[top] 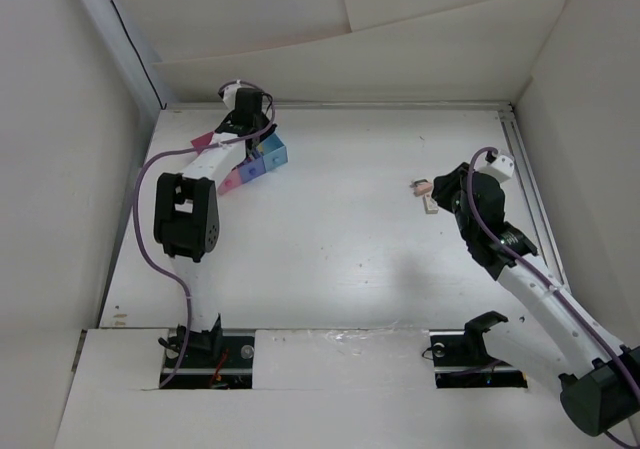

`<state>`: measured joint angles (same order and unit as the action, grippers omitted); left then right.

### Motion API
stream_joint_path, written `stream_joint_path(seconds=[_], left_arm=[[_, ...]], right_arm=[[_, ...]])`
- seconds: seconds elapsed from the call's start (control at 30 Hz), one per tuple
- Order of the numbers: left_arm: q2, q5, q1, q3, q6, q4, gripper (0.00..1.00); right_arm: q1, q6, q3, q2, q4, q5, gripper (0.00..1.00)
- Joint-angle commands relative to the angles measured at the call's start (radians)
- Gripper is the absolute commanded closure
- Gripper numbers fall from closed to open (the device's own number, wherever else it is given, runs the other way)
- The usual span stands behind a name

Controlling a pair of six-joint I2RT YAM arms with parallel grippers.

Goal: Sort the stationery into containers
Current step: Place the stationery into the container, then grab a piece of stationery with the left arm

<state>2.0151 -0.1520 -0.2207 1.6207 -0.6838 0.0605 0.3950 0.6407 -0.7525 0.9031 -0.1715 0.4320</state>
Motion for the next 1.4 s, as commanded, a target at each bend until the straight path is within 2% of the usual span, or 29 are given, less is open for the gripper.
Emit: stream_joint_path(seconds=[0.0, 0.2, 0.3, 0.4, 0.43, 0.57, 0.73, 0.87, 1.0, 1.03, 1.07, 1.13, 1.2, 1.3, 1.37], left_arm=[[-0.001, -0.072, 0.006, 0.044, -0.034, 0.048, 1.0], [-0.001, -0.107, 0.006, 0.018, -0.034, 0.053, 1.0], [-0.001, -0.116, 0.006, 0.018, -0.034, 0.062, 0.99], [-0.001, -0.116, 0.006, 0.018, -0.025, 0.062, 0.84], [-0.001, -0.116, 0.006, 0.008, -0.014, 0.053, 0.75], [-0.032, -0.127, 0.006, -0.002, -0.005, 0.042, 0.61], [-0.078, -0.162, -0.031, -0.034, 0.023, -0.003, 0.61], [-0.13, -0.228, -0.14, -0.056, 0.104, -0.057, 0.66], [-0.151, -0.238, -0.293, -0.076, 0.161, -0.122, 0.71], [-0.151, -0.229, -0.36, -0.076, 0.161, -0.135, 0.71], [-0.151, -0.228, -0.397, -0.076, 0.171, -0.157, 0.73], [-0.124, -0.213, -0.468, -0.085, 0.187, -0.168, 0.76], [-0.096, -0.202, -0.569, -0.085, 0.196, -0.177, 0.78], [-0.033, -0.123, -0.669, -0.067, 0.167, -0.177, 0.81], [0.002, -0.123, -0.713, -0.05, 0.152, -0.186, 0.79]], right_arm=[[0.01, 0.001, -0.038, -0.003, 0.036, -0.006, 0.68], [0.01, 0.001, -0.038, 0.007, 0.036, 0.013, 0.66], [0.01, 0.001, -0.038, 0.016, 0.036, 0.033, 0.59], [0.01, 0.011, -0.038, 0.026, 0.036, 0.057, 0.48], [0.01, 0.011, -0.038, 0.037, 0.027, 0.076, 0.46], [0.01, 0.02, -0.057, 0.083, 0.001, 0.097, 0.41], [0.01, 0.042, -0.079, 0.114, -0.031, 0.119, 0.39], [0.01, 0.062, -0.07, 0.077, -0.031, 0.142, 0.39], [0.01, 0.073, -0.057, 0.039, -0.031, 0.181, 0.42], [0.01, 0.073, -0.048, 0.025, -0.031, 0.182, 0.44], [0.01, 0.073, -0.048, 0.013, -0.031, 0.191, 0.55], [0.01, 0.073, -0.048, 0.004, -0.031, 0.191, 0.69], [0.01, 0.073, -0.048, -0.006, -0.031, 0.191, 0.89], [0.01, 0.082, -0.039, -0.032, -0.042, 0.2, 0.91], [0.01, 0.082, -0.039, -0.058, -0.042, 0.209, 0.84]])
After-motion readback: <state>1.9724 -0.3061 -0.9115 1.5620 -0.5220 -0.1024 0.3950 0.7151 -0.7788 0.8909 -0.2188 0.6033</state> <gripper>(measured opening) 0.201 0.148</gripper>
